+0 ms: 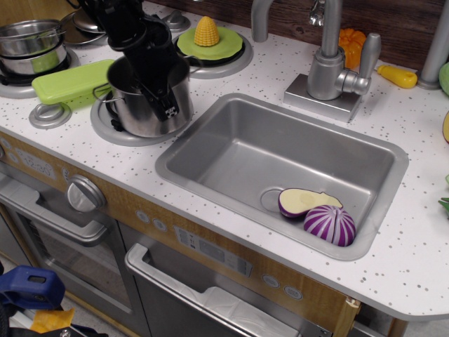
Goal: Put pot in sink
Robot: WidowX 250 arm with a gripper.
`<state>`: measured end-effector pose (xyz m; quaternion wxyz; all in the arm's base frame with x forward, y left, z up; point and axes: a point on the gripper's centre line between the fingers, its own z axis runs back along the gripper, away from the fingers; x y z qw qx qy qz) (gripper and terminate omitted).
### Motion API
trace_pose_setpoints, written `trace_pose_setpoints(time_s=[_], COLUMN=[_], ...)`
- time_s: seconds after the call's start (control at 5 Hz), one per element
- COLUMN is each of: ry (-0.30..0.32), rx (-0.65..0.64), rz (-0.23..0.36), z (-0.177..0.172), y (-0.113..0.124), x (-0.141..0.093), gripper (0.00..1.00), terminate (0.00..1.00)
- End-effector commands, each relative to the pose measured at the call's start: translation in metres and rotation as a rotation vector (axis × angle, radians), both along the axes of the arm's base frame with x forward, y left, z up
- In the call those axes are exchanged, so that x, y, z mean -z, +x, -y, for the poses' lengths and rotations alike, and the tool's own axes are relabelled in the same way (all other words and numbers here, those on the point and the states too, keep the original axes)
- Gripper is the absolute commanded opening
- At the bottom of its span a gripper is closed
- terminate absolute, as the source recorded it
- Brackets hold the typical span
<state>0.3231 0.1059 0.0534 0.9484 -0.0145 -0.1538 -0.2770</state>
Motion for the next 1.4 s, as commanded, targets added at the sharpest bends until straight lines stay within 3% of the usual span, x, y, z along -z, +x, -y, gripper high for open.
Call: trace_pose_setpoints(time_s=[0.0, 0.6, 1.0, 1.2], ry=[-0.002, -0.097, -0.237, -0.231], rx=[-0.082, -0.178, -0.272, -0.343], rz=[0.080, 0.164, 0.182, 0.234], z=[0.038, 0.085, 0.098, 0.108], y=[0.010, 0.020, 0.019, 0.019], x=[-0.030, 0.003, 0.016, 0.018], gripper=[0.00, 0.00, 0.00, 1.00], terminate=[0.00, 0.00, 0.00, 0.00])
